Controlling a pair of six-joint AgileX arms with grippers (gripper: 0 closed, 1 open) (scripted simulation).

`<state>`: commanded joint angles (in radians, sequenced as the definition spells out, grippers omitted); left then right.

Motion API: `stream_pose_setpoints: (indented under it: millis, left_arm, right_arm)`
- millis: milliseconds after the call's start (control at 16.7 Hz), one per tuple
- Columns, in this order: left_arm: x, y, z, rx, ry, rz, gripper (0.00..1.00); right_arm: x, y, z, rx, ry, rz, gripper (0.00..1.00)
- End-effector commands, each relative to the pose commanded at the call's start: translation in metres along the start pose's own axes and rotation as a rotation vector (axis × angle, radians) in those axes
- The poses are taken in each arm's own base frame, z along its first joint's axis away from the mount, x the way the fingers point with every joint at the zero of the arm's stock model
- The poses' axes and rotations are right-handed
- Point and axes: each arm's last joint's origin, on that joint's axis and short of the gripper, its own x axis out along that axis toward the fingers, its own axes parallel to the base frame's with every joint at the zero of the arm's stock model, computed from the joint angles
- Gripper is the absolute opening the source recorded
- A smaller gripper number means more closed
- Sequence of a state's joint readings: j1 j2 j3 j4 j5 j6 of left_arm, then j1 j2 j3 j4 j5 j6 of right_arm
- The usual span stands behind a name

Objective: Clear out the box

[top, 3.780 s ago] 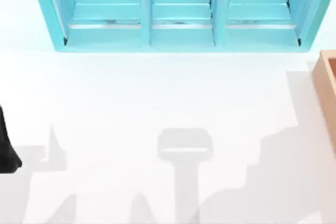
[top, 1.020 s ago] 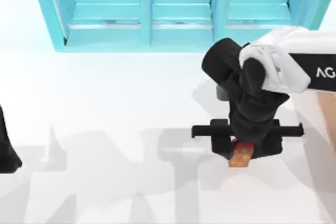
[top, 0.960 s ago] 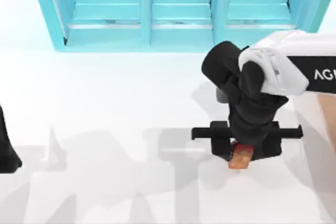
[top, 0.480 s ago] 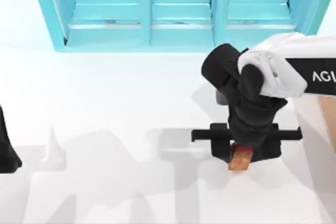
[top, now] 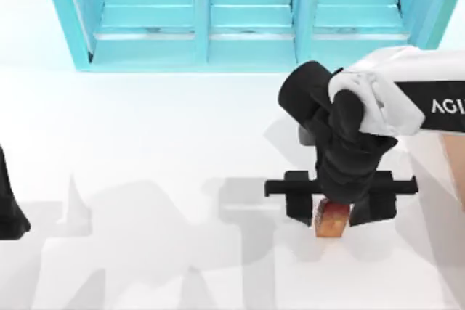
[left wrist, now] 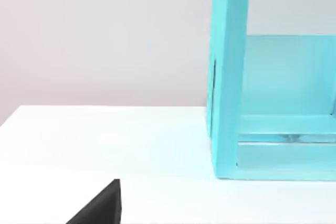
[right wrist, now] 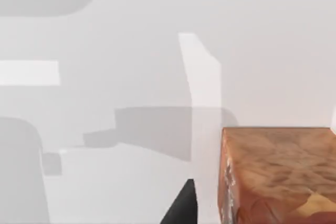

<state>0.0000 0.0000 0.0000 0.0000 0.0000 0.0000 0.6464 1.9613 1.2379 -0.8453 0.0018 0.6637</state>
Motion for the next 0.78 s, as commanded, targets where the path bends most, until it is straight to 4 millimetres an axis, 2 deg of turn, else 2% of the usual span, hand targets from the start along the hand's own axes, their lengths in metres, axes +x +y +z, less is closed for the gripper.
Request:
stream_pose_setpoints:
  millis: [120,180,780]
  left_arm:
    - [0.0000,0.0000,0.0000,0.000,0.000,0.000,1.00]
    - [0.0000,0.0000,0.0000,0.000,0.000,0.000,1.00]
    - [0.0000,0.0000,0.0000,0.000,0.000,0.000,1.00]
  right_arm:
    - [0.0000,0.0000,0.0000,0.000,0.000,0.000,0.98]
    - [0.0000,0.0000,0.0000,0.000,0.000,0.000,1.00]
    - [-0.0043,-0.0001,0.0008,0.001,-0.001,0.000,1.00]
